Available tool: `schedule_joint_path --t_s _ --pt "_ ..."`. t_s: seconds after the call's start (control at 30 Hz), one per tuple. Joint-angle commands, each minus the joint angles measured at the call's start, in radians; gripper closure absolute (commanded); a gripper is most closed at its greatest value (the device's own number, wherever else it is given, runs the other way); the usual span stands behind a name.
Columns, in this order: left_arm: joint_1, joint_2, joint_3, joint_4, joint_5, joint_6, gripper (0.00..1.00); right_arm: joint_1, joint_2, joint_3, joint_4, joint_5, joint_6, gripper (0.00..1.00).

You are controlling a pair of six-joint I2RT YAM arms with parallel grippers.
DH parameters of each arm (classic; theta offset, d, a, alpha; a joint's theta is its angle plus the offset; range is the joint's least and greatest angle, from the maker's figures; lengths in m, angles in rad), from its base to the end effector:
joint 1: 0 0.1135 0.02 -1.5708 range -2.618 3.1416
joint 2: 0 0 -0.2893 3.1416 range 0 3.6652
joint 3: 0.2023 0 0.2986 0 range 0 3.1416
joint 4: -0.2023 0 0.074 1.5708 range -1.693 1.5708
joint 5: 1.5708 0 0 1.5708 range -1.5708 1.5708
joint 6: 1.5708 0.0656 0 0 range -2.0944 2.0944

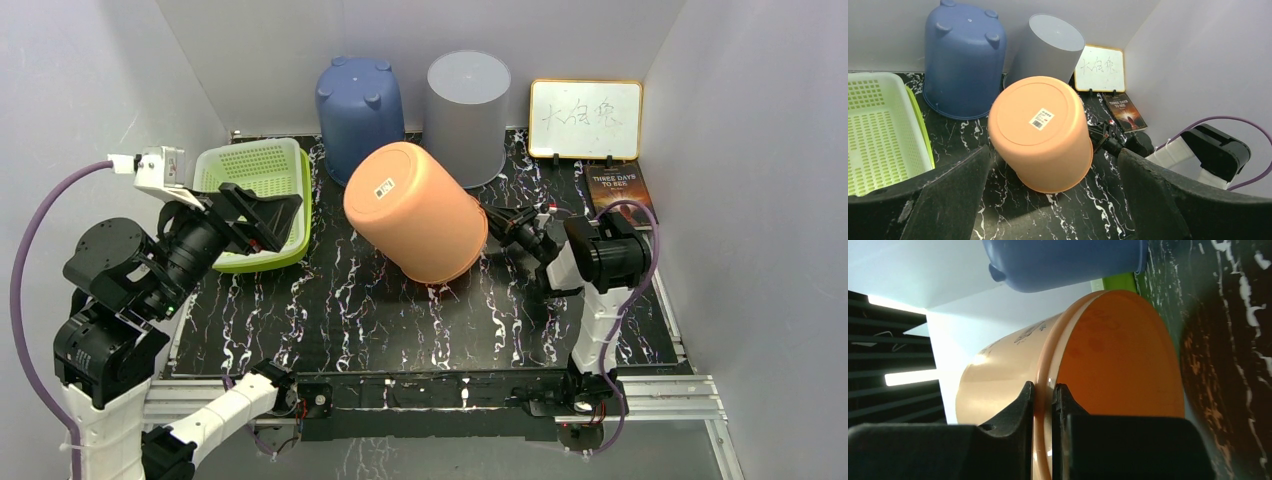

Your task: Turn the large container upside down

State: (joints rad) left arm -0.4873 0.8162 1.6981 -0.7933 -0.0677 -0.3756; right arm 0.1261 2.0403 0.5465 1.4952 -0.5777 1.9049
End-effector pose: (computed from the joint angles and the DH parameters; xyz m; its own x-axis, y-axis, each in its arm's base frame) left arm 0.0908 -0.0431 0.6005 -0.0768 -0.3735 -0.9244 0.4079 0.8343 -0.3710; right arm 0.3548 0.0811 0.0846 -0.6118 0.7202 0.3272 0.2109 -0.2502 0.9450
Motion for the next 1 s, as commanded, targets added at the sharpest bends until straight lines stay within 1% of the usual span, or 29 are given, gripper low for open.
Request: schedule_joint_path --t_s 0.0,0.17,0.33,0.57,0.67,0.77,0.97 --pt "0.001 -0.007 -0.028 0.021 0.007 0.008 0.02 -0.062 0.064 -0.034 0.323 -0.169 -0.139 0.95" --pt "0.001 -0.01 -0.046 0.023 0.009 0.006 0.02 -0.115 0.143 0.018 0.322 -0.229 -0.161 0.89" --pt "0.001 -0.023 -0.075 0.026 0.003 0.003 0.02 -0.185 0.238 0.067 0.319 -0.256 -0.177 0.74" --pt "0.002 -0.013 -0.084 0.03 0.0 0.007 0.02 -0.239 0.307 0.134 0.298 -0.264 -0.188 0.74" --pt "0.001 -0.011 -0.094 0.039 0.001 0.007 0.02 -0.261 0.305 0.153 0.219 -0.265 -0.244 0.73" --pt "0.001 -0.011 -0.112 0.047 0.002 0.006 0.02 -0.28 0.273 0.166 0.102 -0.262 -0.328 0.74" --pt "0.001 -0.009 -0.134 0.061 0.004 0.006 0.02 -0.287 0.146 0.185 -0.259 -0.216 -0.599 0.73"
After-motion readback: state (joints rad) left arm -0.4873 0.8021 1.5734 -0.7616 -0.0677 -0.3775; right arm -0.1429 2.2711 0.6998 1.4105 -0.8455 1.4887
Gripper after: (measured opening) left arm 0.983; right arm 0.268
